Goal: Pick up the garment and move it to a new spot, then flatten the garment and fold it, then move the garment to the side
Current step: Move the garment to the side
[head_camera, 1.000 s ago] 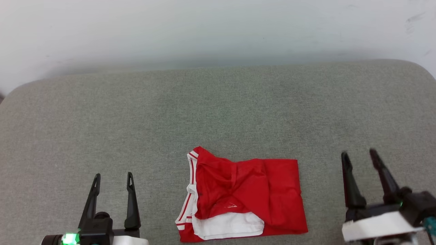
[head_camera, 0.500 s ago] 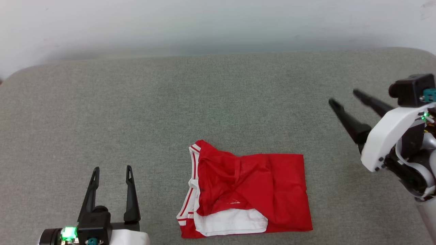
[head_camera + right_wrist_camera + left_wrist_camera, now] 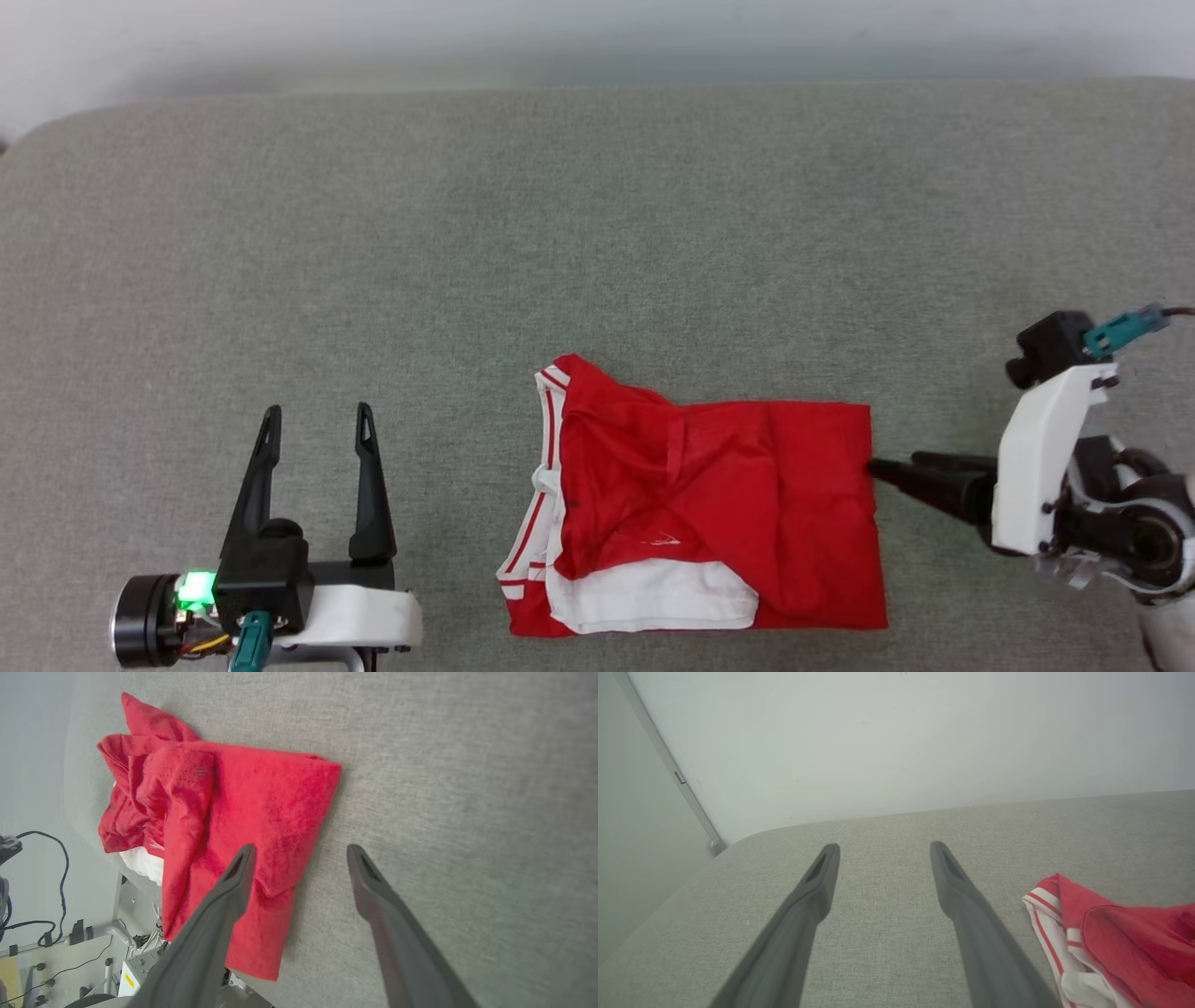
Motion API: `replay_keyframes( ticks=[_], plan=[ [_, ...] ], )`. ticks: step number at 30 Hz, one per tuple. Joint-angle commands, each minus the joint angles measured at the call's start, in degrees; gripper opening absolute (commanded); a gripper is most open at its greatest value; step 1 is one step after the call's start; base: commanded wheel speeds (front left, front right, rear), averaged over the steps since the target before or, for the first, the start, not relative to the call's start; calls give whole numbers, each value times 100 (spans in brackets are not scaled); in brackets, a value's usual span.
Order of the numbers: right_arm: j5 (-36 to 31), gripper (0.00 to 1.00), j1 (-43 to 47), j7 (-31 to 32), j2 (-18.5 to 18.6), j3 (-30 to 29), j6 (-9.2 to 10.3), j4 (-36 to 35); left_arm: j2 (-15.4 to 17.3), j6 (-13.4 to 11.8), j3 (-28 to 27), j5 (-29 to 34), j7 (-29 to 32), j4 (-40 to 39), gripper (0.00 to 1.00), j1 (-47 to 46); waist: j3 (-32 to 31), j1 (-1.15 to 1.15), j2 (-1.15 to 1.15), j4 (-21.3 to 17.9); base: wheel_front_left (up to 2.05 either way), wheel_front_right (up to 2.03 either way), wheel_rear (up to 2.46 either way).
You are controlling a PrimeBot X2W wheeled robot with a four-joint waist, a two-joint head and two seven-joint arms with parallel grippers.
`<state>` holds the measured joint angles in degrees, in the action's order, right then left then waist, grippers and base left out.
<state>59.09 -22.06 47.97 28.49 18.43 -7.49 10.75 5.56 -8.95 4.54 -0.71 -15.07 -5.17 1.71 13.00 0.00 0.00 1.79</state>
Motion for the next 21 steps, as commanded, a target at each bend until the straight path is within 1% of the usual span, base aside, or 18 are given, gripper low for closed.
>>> replay_keyframes(
  ticks=[1,6,12,15,18,20,21],
  plan=[
    [29,100,46,-17,-56,29,0,19,-9,23,3,25,-13,13,100,-72,91,0,0,66,0,0,0],
    [95,100,162,-164,-311,258,0,266,-23,71,22,32,-13,21,100,-232,268,0,0,171,0,0,0],
    [169,100,250,-456,-708,621,6,747,-40,121,60,54,-13,43,100,-375,431,0,0,304,0,0,0],
    [84,100,304,-521,-789,904,13,975,-59,107,92,48,-13,64,100,-436,468,0,0,380,0,0,0],
    [26,100,331,-578,-752,1189,15,1063,-81,84,119,43,-13,68,100,-439,476,0,0,430,0,0,0],
    [-10,0,271,-751,-681,1280,22,1036,-91,84,123,33,-13,78,100,-419,467,0,0,450,0,0,0],
    [10,0,239,-776,-647,1346,25,1017,-98,80,122,28,-13,87,100,-408,450,0,0,457,0,0,0]
  ],
)
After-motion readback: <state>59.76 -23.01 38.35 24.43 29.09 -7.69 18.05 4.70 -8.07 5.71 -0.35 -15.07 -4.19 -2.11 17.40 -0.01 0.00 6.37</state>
